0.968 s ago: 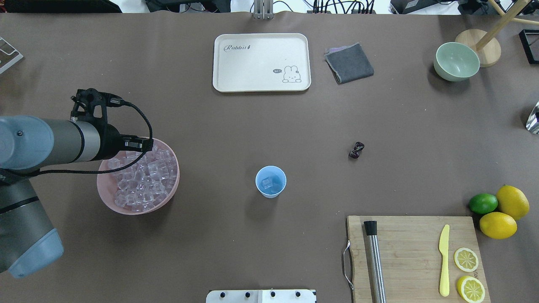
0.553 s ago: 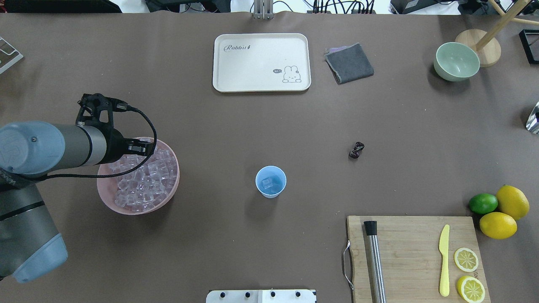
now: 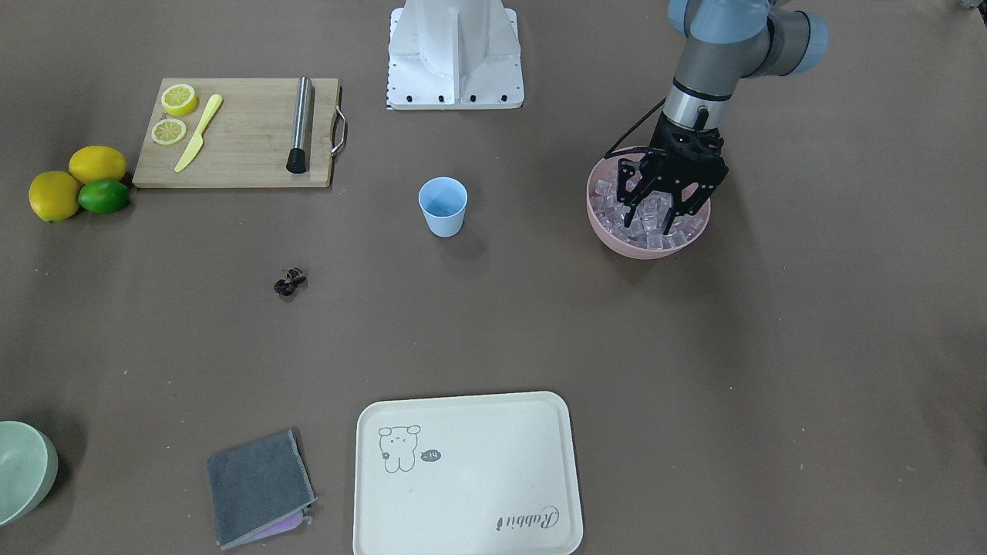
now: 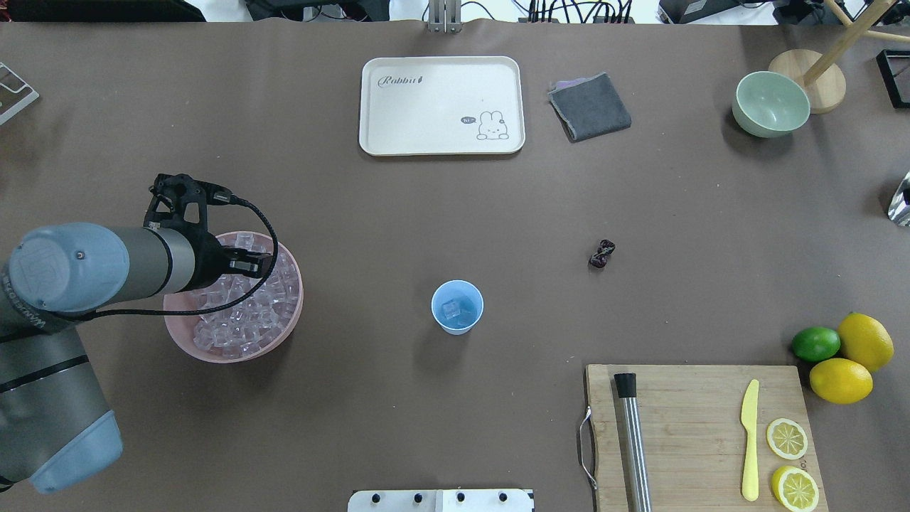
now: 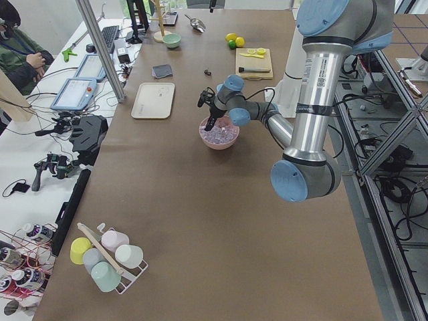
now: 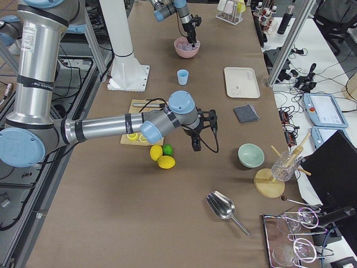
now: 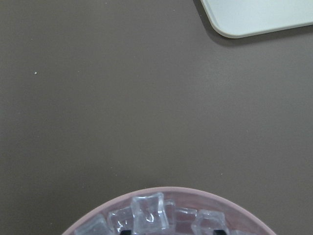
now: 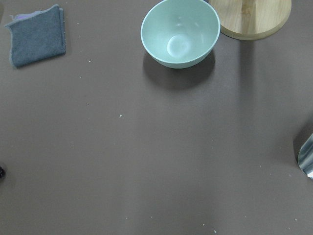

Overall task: Put ice and cherries in cup
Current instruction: 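Lower the left gripper into the bowl and grasp another ice cube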

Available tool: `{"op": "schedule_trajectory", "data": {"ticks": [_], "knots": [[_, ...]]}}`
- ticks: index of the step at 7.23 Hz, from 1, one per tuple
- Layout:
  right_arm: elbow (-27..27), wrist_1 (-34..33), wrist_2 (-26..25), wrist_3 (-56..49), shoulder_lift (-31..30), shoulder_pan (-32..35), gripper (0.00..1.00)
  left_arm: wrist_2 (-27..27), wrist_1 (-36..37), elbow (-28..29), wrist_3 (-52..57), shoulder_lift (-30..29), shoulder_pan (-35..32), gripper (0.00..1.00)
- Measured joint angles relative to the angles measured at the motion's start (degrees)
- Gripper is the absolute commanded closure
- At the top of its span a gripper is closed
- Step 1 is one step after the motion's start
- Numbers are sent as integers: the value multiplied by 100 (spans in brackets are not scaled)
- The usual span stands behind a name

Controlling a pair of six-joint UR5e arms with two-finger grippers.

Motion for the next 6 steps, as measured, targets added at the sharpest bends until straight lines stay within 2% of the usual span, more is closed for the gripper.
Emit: {"op": "schedule_trajectory", "data": {"ticks": [2, 4, 6], "knots": [[-4, 3, 0, 2, 2, 0, 0, 4, -2, 8, 6, 14, 6, 38], [-4, 6, 0, 2, 1, 0, 0, 4, 2, 17, 8, 7, 5, 44], [-4, 8, 0, 1, 6, 0, 0, 4, 2, 44, 9, -7, 1, 44]]}}
